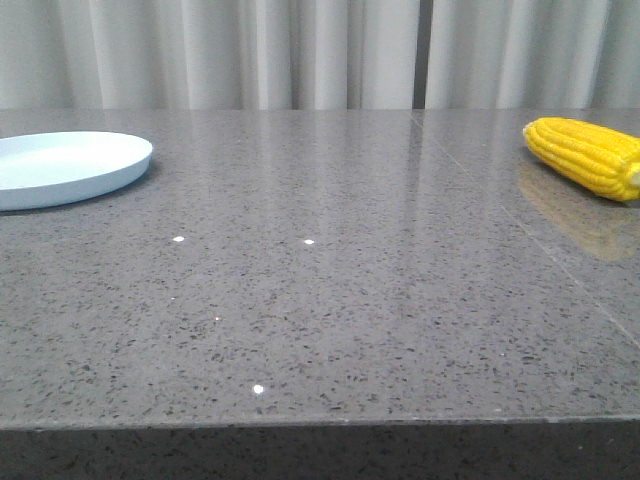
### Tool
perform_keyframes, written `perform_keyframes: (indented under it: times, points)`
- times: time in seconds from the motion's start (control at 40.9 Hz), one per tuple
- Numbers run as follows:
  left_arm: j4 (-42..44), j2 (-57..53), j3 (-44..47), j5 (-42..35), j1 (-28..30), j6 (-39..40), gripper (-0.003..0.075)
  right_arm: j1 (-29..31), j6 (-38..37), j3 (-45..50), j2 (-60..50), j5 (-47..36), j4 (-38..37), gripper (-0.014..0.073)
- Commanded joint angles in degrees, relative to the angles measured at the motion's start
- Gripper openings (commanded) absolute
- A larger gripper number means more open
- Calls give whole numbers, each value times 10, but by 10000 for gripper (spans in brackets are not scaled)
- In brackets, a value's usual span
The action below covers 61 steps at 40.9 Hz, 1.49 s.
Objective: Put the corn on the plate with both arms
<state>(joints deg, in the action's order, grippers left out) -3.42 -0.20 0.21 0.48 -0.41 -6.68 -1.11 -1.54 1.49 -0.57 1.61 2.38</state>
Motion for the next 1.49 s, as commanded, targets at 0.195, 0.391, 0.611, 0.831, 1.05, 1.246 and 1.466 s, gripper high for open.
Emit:
perform_keyframes:
  times: [0.195,0.391,0.611,0.831,1.05,1.246,1.466]
  points:
    - [-1,-12,3,-43,-2,4,-20,-1,2,-3,-10,-47,-2,-68]
    - [-1,-12,3,-43,-2,4,-20,-1,2,-3,-10,-47,-2,-68]
    - [-1,-12,3,-51,-2,4,-20,-1,2,-3,-10,-52,-2,-68]
    - [1,-12,-26,-127,-2,4,-20,-1,2,-50,-10,-55,-1,-68]
    - [3,14,-194,-11,-2,4,-20,-1,2,-206,21,50,-2,-68]
    - [24,111,-344,141,-2,4,-20,-1,2,-335,109,128,-2,-68]
    - [24,213,-408,225,-2,4,-20,-1,2,-405,204,235,-2,-68]
